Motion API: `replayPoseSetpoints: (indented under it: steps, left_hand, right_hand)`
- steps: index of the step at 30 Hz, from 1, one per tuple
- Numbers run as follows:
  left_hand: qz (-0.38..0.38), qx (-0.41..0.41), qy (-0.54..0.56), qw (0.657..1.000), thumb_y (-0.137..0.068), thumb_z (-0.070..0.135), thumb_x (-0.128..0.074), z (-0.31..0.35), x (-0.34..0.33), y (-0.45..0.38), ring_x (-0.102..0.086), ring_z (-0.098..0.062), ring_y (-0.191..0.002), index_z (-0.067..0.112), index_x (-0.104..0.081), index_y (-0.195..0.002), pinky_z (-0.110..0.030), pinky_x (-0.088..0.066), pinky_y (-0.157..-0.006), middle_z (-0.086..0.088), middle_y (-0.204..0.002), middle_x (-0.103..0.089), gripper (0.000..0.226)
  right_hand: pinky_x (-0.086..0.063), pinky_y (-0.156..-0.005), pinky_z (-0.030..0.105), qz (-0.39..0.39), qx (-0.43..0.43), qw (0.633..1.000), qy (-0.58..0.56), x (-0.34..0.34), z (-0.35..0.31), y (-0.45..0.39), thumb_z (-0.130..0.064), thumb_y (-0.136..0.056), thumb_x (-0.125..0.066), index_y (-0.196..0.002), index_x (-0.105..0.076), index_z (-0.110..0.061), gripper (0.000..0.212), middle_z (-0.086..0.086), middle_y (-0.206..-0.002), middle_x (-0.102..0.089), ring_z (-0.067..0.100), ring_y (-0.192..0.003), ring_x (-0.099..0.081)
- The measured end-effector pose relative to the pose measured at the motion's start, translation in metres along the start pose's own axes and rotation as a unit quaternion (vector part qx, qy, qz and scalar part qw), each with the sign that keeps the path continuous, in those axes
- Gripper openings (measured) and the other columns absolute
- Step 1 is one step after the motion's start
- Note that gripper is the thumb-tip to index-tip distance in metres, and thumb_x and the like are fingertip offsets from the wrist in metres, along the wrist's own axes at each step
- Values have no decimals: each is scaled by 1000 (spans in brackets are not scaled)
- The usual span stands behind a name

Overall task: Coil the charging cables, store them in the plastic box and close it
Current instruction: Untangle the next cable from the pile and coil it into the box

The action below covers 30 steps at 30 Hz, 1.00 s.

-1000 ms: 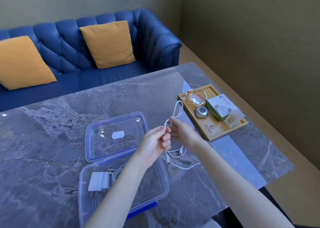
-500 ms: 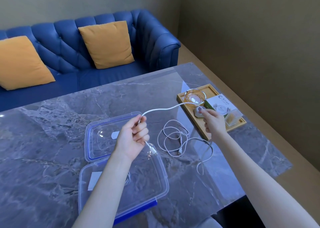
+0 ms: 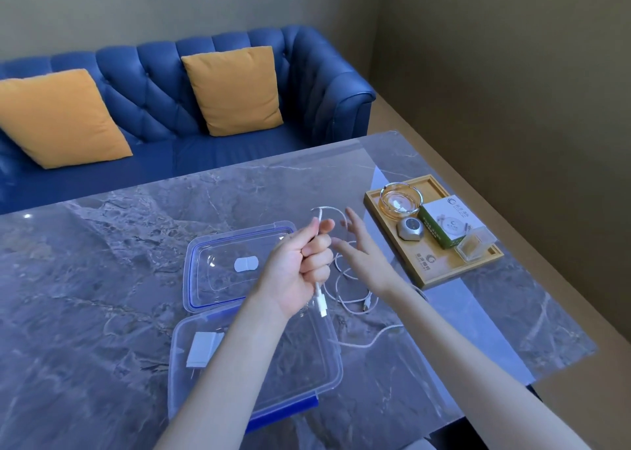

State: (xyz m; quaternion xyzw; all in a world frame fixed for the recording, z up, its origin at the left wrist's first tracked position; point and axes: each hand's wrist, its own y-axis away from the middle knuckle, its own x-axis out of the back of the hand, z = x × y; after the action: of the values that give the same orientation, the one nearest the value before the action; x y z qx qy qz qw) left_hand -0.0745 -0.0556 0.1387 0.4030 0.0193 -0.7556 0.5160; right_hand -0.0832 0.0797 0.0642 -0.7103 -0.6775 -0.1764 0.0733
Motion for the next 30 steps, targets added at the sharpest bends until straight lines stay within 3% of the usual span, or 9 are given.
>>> replayPoseSetpoints:
  steps: [3, 6, 9, 10, 12, 18, 23, 27, 30]
  left_hand:
    - [-2, 16, 6, 1000, -96, 26, -37, 4, 2, 10, -22, 0, -24, 12, -55, -71, -11, -13, -26, 11, -36, -27, 34]
    - [-10, 10, -16, 1000, -95, 27, -37, 10, 5, 18, -22, 2, -25, 12, -56, -69, -10, -14, -26, 12, -36, -26, 35]
    - [-8, -34, -1, 999, -96, 26, -35, 21, 12, 21, -23, 1, -27, 11, -56, -70, -11, -15, -27, 11, -37, -27, 37]
    - [-2, -58, 12, 998, -97, 24, -33, 26, 16, 19, -24, 1, -27, 10, -57, -73, -11, -16, -29, 11, -38, -28, 37]
    - [19, -112, 20, 993, -98, 23, -32, 35, 26, 12, -27, 0, -31, 6, -57, -81, -12, -20, -32, 10, -40, -30, 36]
    - [112, -179, -63, 976, -100, 30, -29, 44, 54, -13, -29, -3, -33, 10, -57, -86, -15, -27, -37, 10, -39, -34, 37]
    - [139, -195, -104, 965, -100, 24, -31, 23, 67, -24, -30, -3, -38, 9, -56, -102, -15, -28, -41, 13, -42, -30, 30]
    - [133, -191, -249, 940, -99, 20, -33, 6, 75, -24, -36, -3, -39, 5, -57, -110, -14, -33, -40, 13, -42, -36, 30]
    - [97, -143, -317, 933, -97, 12, -36, -7, 75, -13, -42, -5, -33, 8, -62, -84, -15, -35, -34, 6, -47, -54, 30]
  right_hand:
    - [0, -117, 34, 39, 48, 982, 180, -16, -6, -7, -59, -75, -37, -147, -5, -12, 92, 12, -158, -6, 25, -146, 0]
    - [1, -115, 36, 52, 151, 976, 151, -29, -18, -7, -57, -77, -22, -143, -29, -23, 74, 7, -155, -23, 17, -144, -9]
    - [-25, -110, 37, -51, 138, 988, 53, -38, -30, 1, -41, -93, -31, -102, -60, -4, 47, 12, -100, -66, 11, -100, -54]
    - [-40, -95, 37, -76, 124, 988, 47, -41, -32, 5, -33, -96, -34, -92, -59, -1, 41, 9, -80, -66, 12, -82, -56]
    - [-42, -69, 33, -124, 106, 982, 90, -48, -33, 16, -26, -98, -36, -85, -57, -1, 35, -1, -60, -57, 14, -61, -50]
    - [-43, -71, 32, -242, 90, 952, 167, -59, -37, 43, -35, -98, -35, -103, -65, -17, 35, -6, -54, -40, 19, -62, -47]
    - [-35, -59, 27, -299, 60, 936, 175, -48, -61, 44, -33, -95, -43, -82, -63, -8, 35, -11, -53, -47, 16, -61, -39]
    - [-32, -49, 16, -277, 115, 930, 215, -34, -78, 35, -25, -91, -49, -78, -66, -5, 30, -5, -49, -43, 7, -46, -38]
    - [-31, -49, 13, -228, 165, 936, 211, -21, -85, 21, -18, -90, -54, -70, -67, -9, 25, -15, -44, -53, 2, -44, -43]
